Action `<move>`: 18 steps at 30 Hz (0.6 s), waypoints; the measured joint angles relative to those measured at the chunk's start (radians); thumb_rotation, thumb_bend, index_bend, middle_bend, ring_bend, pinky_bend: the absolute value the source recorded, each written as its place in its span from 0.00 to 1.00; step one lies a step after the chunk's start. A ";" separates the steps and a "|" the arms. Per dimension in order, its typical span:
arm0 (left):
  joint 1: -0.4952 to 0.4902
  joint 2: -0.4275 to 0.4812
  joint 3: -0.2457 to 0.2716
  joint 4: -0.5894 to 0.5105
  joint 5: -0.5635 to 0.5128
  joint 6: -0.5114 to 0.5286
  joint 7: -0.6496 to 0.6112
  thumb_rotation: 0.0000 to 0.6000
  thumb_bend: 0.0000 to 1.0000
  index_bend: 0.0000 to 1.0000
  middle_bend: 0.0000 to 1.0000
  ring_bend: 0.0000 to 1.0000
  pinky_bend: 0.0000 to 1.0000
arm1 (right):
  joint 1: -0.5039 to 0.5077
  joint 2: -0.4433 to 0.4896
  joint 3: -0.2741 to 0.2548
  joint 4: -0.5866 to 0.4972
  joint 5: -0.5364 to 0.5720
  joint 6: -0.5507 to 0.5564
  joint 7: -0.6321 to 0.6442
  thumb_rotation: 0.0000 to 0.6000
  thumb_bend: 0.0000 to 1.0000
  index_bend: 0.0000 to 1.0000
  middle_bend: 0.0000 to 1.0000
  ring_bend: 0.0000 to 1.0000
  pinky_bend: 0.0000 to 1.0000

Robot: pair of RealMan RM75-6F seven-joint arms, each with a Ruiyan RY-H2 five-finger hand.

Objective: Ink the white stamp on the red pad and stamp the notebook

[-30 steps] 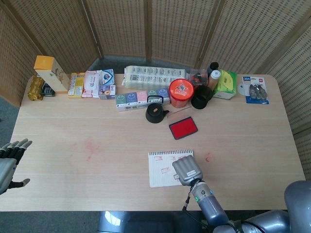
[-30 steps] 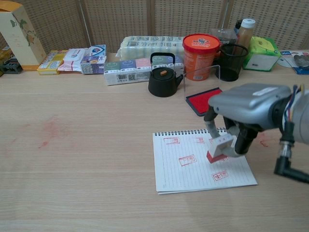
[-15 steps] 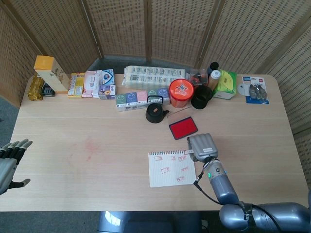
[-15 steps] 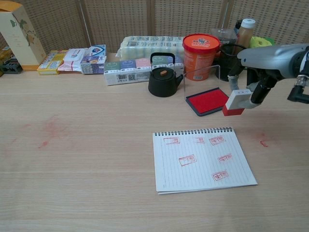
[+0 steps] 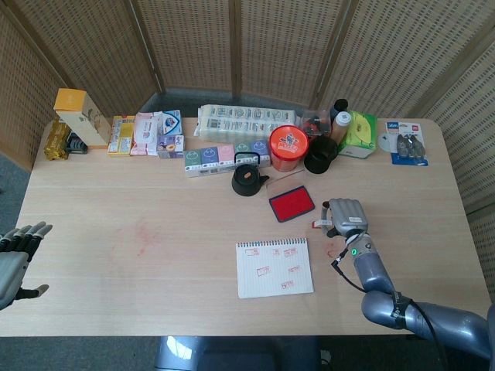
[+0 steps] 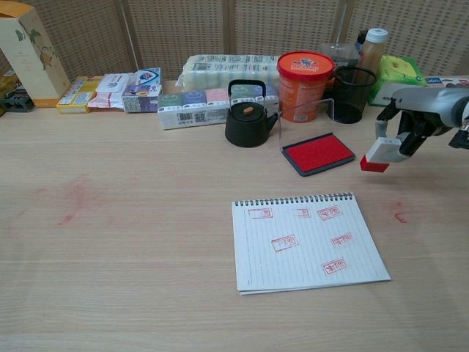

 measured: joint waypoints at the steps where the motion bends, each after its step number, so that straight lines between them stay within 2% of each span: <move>1: -0.001 -0.001 0.000 0.000 -0.002 -0.001 0.002 1.00 0.00 0.00 0.00 0.00 0.00 | -0.002 -0.006 -0.001 0.016 -0.003 -0.012 0.013 1.00 0.46 0.73 1.00 1.00 1.00; 10: -0.002 -0.005 -0.001 -0.001 -0.008 -0.003 0.010 1.00 0.00 0.00 0.00 0.00 0.00 | -0.024 -0.044 -0.015 0.127 -0.047 -0.084 0.095 1.00 0.46 0.72 1.00 1.00 1.00; 18: -0.003 -0.006 -0.001 -0.001 -0.011 -0.006 0.012 1.00 0.00 0.00 0.00 0.00 0.00 | -0.035 -0.046 -0.023 0.153 -0.066 -0.123 0.131 1.00 0.43 0.69 0.99 1.00 1.00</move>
